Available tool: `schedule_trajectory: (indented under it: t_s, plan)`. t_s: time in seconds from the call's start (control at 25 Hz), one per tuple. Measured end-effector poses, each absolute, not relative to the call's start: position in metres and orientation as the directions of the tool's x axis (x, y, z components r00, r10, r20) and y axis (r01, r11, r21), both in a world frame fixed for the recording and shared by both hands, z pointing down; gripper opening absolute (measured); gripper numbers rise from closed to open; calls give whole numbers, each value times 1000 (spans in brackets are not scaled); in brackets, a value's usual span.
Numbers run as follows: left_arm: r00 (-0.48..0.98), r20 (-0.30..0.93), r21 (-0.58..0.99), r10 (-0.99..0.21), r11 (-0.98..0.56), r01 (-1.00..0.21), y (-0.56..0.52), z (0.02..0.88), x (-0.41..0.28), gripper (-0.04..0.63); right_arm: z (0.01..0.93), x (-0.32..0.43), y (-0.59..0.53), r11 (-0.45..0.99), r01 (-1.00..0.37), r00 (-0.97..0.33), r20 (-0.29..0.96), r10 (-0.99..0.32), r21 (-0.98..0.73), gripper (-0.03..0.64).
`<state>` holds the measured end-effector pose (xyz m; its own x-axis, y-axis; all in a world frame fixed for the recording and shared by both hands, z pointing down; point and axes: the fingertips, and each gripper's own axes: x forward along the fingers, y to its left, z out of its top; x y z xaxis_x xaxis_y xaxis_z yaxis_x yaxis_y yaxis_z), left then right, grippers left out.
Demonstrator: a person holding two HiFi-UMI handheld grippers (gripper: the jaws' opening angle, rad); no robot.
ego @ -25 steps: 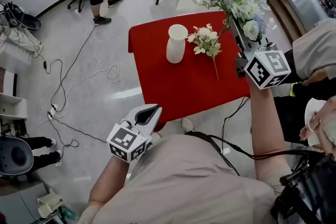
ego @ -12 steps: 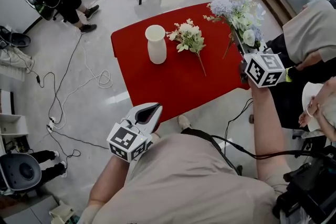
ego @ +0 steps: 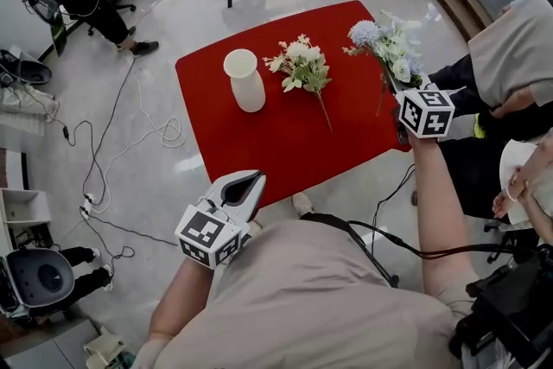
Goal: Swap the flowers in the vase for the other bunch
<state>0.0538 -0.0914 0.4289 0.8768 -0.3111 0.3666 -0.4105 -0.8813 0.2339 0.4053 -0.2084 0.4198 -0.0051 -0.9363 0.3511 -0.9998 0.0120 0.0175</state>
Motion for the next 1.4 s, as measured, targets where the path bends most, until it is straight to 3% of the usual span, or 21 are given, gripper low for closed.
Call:
schedule_trajectory:
  t_s: [0.44,0.84,1.12,1.4]
  plan:
    - [838,395,227,-377,-844,-487,-104,428,81,8,521,458,-237,-5,-1000,-3,541,-841,-14,92]
    - [783,428,209,-451,-794,-571,-110,431,85,8,579,487,-275,-4,-999,-20,624,-781,-37,98]
    - [732,458,192,-505,-747,-636,-112,433,71,8,625,500,-289,5,-999,-30,694,-719,-38,125]
    - [705,469,188,-532,-719,-669,-114,435,59,8,642,500,-294,14,-999,-37,698,-715,-38,209]
